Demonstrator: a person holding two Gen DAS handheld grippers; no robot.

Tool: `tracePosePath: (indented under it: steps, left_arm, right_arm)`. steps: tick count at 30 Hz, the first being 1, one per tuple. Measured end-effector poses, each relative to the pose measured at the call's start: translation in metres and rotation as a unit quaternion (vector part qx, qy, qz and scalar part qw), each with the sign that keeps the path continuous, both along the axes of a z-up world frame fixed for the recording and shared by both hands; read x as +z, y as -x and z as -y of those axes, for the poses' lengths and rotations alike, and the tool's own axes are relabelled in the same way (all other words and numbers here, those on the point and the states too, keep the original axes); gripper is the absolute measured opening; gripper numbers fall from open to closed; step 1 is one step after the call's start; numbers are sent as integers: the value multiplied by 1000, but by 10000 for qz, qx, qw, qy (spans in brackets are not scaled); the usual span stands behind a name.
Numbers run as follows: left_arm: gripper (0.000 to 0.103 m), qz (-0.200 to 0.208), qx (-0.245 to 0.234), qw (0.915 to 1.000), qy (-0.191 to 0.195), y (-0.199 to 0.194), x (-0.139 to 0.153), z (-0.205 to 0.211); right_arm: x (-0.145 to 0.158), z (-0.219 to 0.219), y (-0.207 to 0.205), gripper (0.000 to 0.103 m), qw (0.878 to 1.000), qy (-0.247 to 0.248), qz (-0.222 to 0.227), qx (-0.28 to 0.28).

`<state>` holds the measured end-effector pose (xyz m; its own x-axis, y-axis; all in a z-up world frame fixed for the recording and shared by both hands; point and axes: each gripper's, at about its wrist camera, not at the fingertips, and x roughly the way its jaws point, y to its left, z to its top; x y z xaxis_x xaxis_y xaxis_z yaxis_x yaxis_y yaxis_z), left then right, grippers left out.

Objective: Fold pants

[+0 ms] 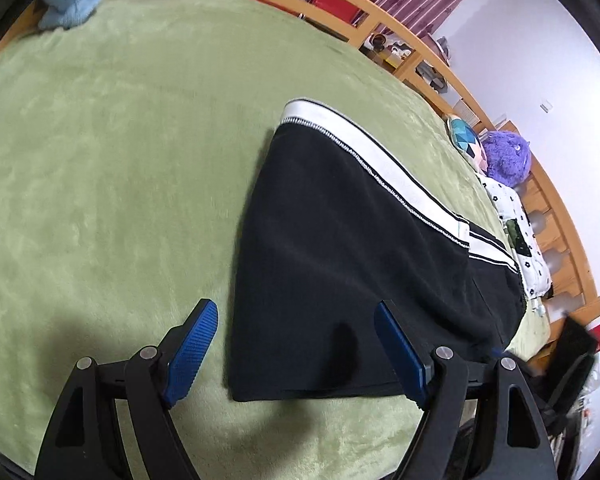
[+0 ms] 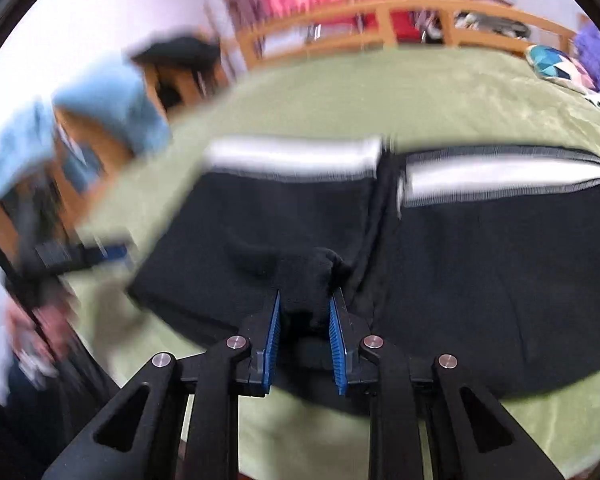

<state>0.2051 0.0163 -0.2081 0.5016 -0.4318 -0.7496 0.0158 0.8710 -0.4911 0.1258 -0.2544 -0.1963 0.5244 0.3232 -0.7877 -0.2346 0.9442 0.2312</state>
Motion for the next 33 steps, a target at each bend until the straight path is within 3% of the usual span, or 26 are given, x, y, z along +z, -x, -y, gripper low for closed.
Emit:
tracePosePath:
  steps: [2, 5, 7, 8, 13, 21, 23, 25, 27, 29, 30, 31, 33]
  left_arm:
    - [80, -82, -21, 9999, -131, -1, -6, 2]
    - [80, -363, -69, 9986, -373, -6, -23, 8]
    - [82, -352, -80, 9984, -428, -5, -30, 11]
    - [82, -304, -89, 9984, -468, -5, -30, 13]
    - [82, -250, -216, 9979, -564, -2, -25, 17]
    - [82, -161, -218, 9992, -309, -7, -19, 4]
    - [82, -165, -253, 9993, -198, -9, -20, 6]
    - [82, -114, -321, 9994, -103, -10, -21, 9]
    - [82, 8, -338, 9994, -42, -10, -18, 11]
    - [82, 72, -404, 9991, 47, -8, -15, 12]
    - [82, 91, -427, 9990, 74, -7, -14, 13]
    - [82, 89, -441, 9989, 89, -6, -13, 14]
    - [82, 3, -480, 9988, 91, -7, -16, 18]
  right_arm:
    - [-6, 1, 1, 26, 10000, 22, -95, 8]
    - [17, 11, 5, 37, 9996, -273, 2, -4]
    - [32, 17, 5, 56, 9991, -305, 279, -126]
    - [40, 20, 1, 59, 9985, -284, 419, -193]
    - [45, 25, -49, 60, 9977, 6, 402, -541]
    - [-11, 28, -142, 60, 9972, -288, -558, -394]
    - [-23, 27, -153, 52, 9963, -293, -698, -405]
    - [-21, 33, -156, 29, 9963, -414, -594, -467]
    - [-7, 44, -151, 17, 9964, -656, -305, -449]
    - [11, 61, -148, 16, 9926, -1101, -45, -511]
    - [17, 66, -149, 16, 9922, -1087, 60, -612]
    - [19, 69, -151, 16, 9926, -931, 166, -759]
    - [1, 63, -164, 17, 9951, -505, -187, -824]
